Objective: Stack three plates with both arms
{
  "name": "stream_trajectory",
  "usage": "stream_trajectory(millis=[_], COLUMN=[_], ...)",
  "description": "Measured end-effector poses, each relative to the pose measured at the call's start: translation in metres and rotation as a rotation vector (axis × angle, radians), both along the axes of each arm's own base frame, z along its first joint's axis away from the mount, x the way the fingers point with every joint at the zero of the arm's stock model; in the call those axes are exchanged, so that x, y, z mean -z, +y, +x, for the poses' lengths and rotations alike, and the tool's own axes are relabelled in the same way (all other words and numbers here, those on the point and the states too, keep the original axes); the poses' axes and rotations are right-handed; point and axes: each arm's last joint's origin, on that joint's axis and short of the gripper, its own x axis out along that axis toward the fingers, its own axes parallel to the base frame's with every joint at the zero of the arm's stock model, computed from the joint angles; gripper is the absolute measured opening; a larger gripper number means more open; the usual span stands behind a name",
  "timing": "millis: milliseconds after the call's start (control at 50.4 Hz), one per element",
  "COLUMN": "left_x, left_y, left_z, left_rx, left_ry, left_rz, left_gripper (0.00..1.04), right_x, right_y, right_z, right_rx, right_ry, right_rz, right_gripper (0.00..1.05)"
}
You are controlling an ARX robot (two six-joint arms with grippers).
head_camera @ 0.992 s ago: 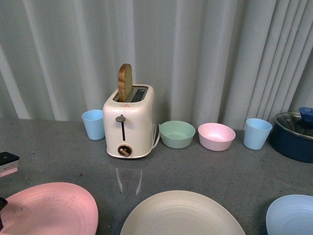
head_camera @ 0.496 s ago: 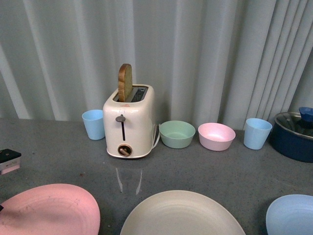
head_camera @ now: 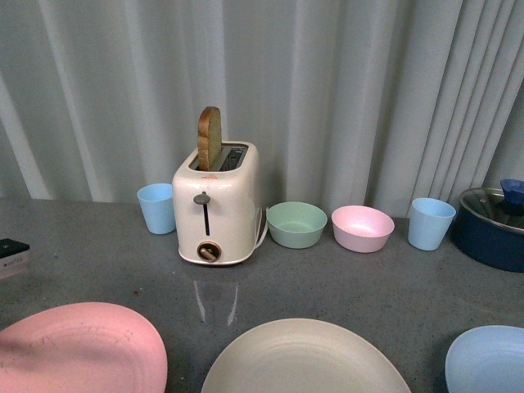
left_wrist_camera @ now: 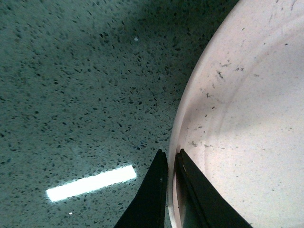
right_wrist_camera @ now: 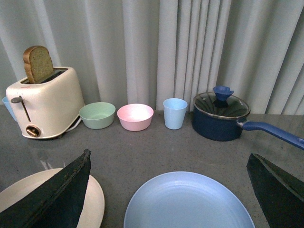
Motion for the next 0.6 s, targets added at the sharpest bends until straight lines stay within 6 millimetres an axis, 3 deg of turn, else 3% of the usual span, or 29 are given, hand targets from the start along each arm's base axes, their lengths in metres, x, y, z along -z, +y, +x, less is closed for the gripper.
stream_trajectory(millis=[337,595], left_x=[-0.064,-0.098], left_y=[0.021,0.024], left_z=[0.015,0.018], left_rx=[-0.048,-0.074], left_ry=[-0.083,-0.114], left_rz=[-0.037,-0.118], left_gripper=[0.03,0.03], right_x=[0.0,0.0], right_y=[0.0,0.0], right_z=[0.0,0.0], right_rx=[0.0,0.0], right_ry=[0.0,0.0], right_rz=[0.0,0.0], right_gripper=[0.97,0.97])
